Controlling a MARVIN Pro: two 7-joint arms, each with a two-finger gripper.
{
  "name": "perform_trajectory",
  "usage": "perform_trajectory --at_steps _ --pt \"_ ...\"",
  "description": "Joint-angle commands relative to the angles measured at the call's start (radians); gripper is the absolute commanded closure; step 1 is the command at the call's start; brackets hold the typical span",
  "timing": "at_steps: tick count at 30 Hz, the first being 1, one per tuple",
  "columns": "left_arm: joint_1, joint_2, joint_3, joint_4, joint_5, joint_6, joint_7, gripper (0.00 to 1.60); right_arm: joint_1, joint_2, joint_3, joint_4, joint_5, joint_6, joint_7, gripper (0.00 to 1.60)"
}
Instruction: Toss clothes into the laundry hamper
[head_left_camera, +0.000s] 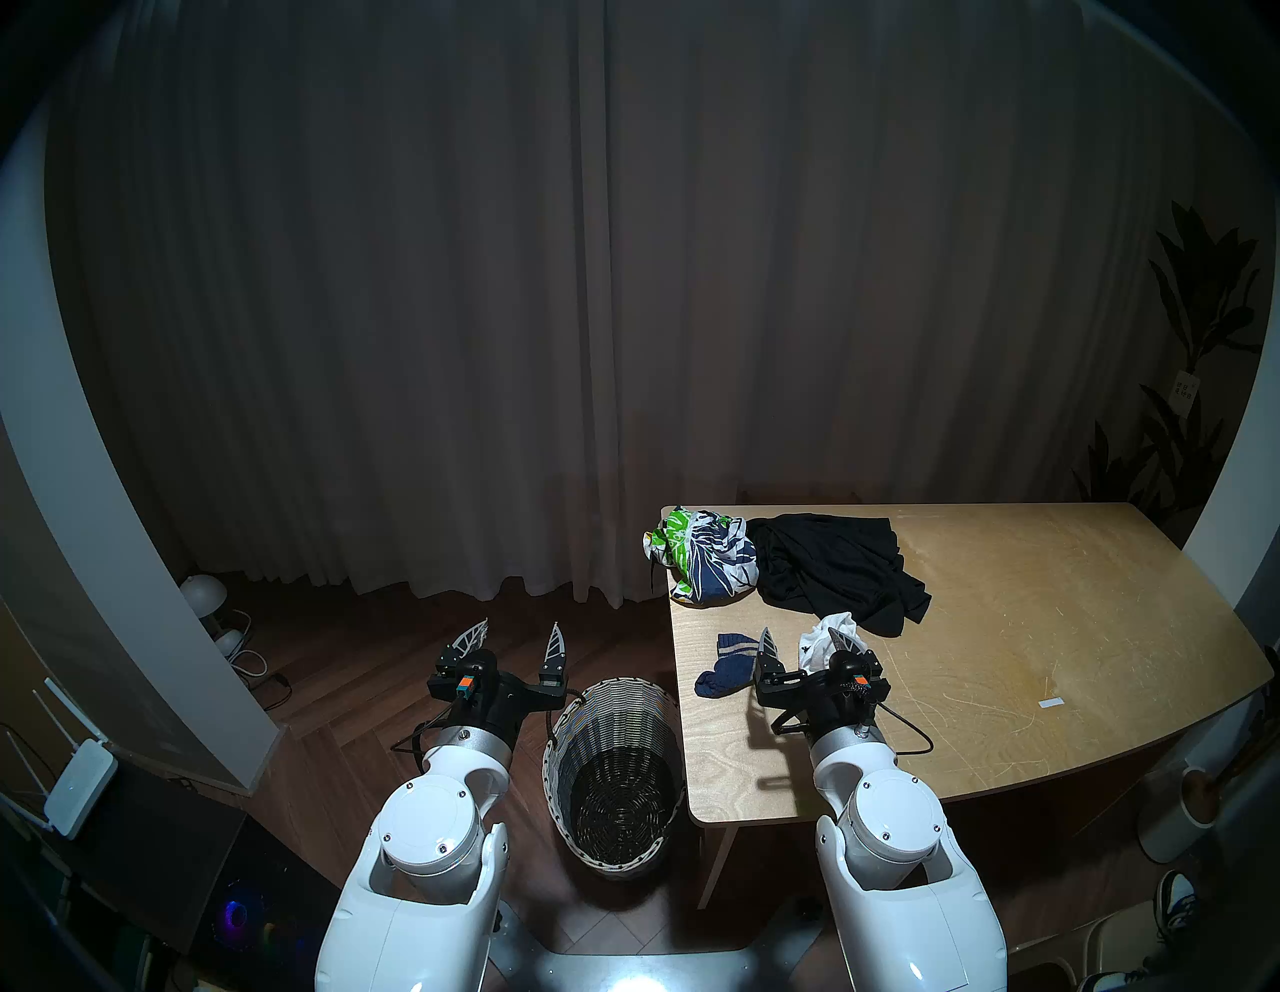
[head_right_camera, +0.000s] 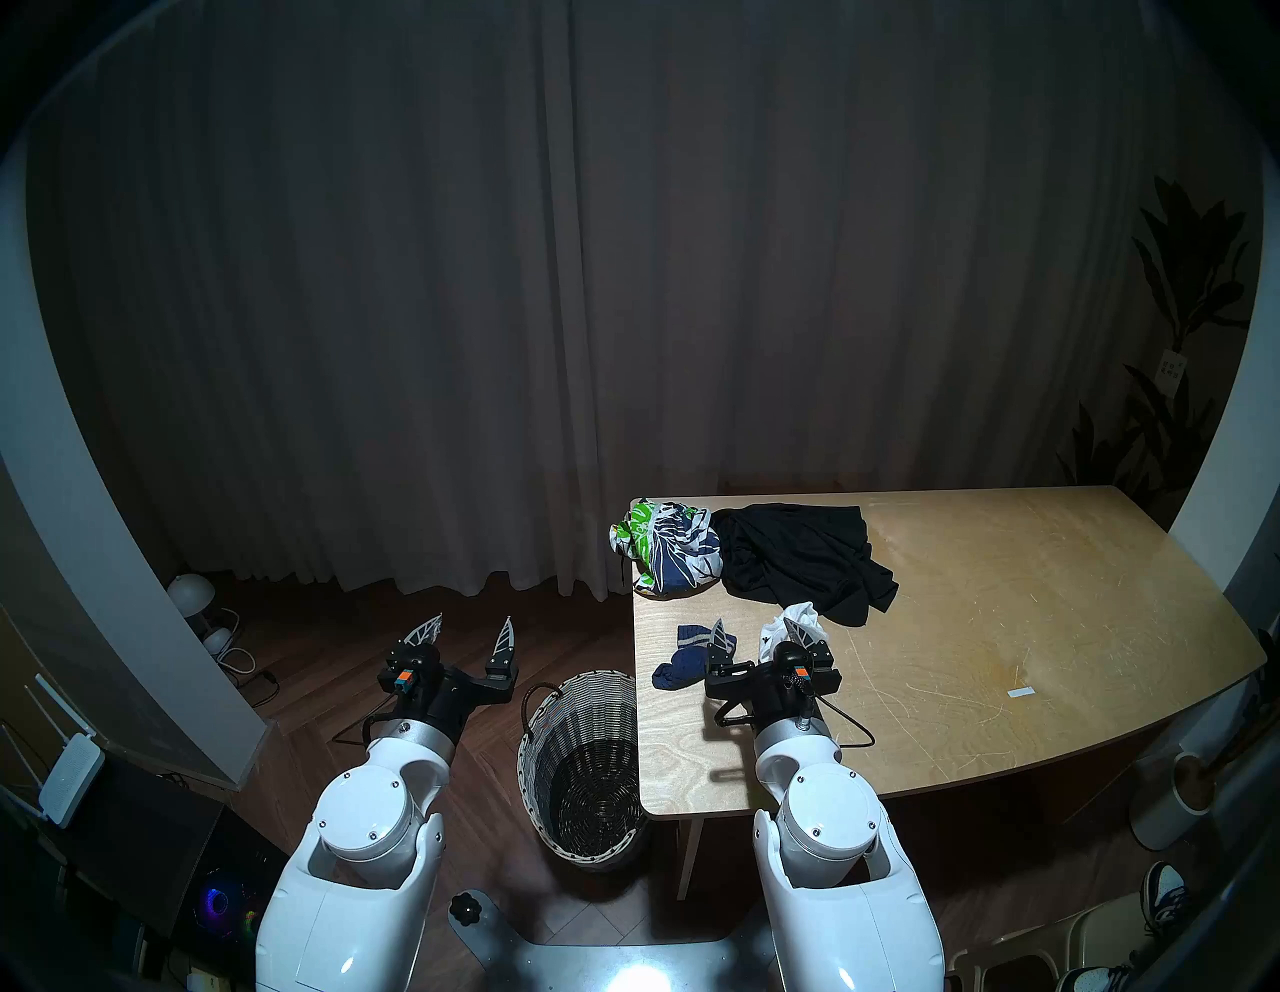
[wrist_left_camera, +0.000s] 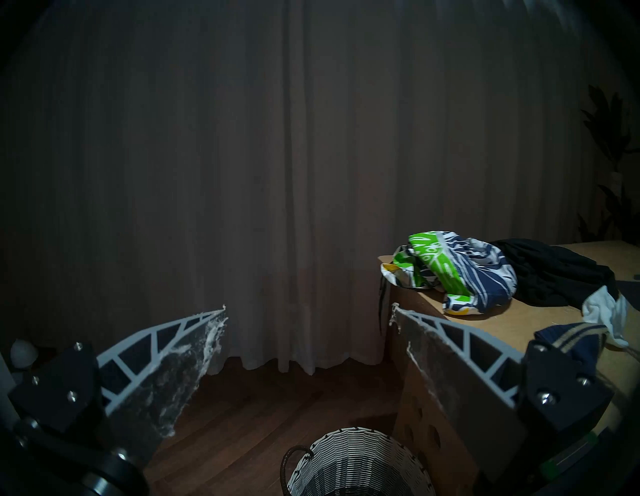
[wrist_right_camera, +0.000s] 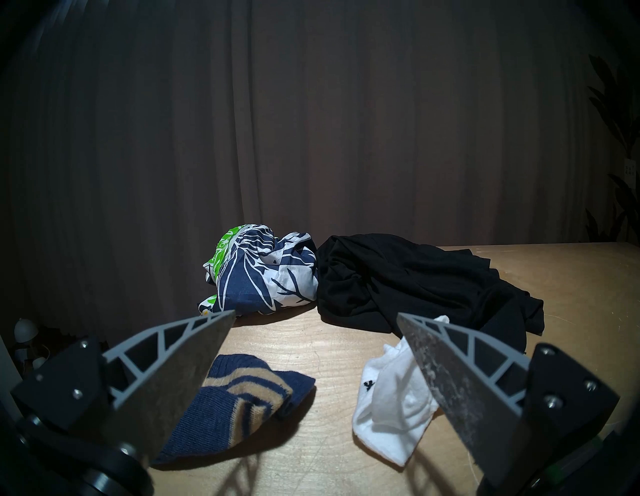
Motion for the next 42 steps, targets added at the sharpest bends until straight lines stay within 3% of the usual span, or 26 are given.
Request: perform_trajectory --at_steps 1,5,7,12,15,19,22,28,36,38,39,42 --pt "0.033 0.118 -0.024 -0.119 -0.024 0.05 -0.124 0.0 0.004 0.0 0.001 -0.018 0.0 -0.004 0.0 0.0" --pt "0.03 0.167 0.002 -0.136 0.012 0.127 -0.2 0.0 0.004 0.0 0.001 -0.018 0.0 -0.004 0.0 0.0" --pt "0.009 0.192 0.034 -0.121 -0.026 0.178 -0.237 0.0 0.004 0.001 0.001 -0.017 0.0 -0.004 0.0 0.0" --pt "-0.083 0.249 0.119 -0.037 -0.003 0.187 -0.326 0.0 0.004 0.001 0.001 -0.017 0.0 -0.004 0.0 0.0" --pt "-0.107 0.186 0.13 -0.003 0.033 0.169 -0.339 0.0 0.004 0.001 0.001 -0.018 0.0 -0.004 0.0 0.0" --pt "-0.15 0.158 0.142 0.013 0.001 0.182 -0.346 0.0 0.063 0.036 0.103 -0.045 -0.012 -0.02 -0.053 0.0" --pt "-0.162 0.144 0.143 0.02 -0.006 0.183 -0.344 0.0 0.087 0.067 0.143 -0.063 -0.013 -0.02 -0.071 0.0" --pt "-0.201 0.078 0.15 0.027 -0.093 0.201 -0.372 0.0 0.128 0.088 0.211 -0.028 -0.025 -0.001 -0.102 0.0" --pt "-0.211 0.016 0.218 0.069 -0.204 0.266 -0.401 0.0 0.161 0.072 0.199 0.055 -0.038 -0.011 -0.119 0.0" --pt "-0.218 0.026 0.252 0.096 -0.183 0.257 -0.386 0.0 0.165 0.072 0.198 0.063 -0.04 -0.016 -0.123 0.0" --pt "-0.218 0.021 0.27 0.107 -0.117 0.226 -0.368 0.0 0.167 0.072 0.197 0.065 -0.041 -0.018 -0.125 0.0" --pt "-0.235 0.029 0.315 0.144 -0.044 0.159 -0.316 0.0 0.168 0.074 0.195 0.068 -0.041 -0.02 -0.128 0.0"
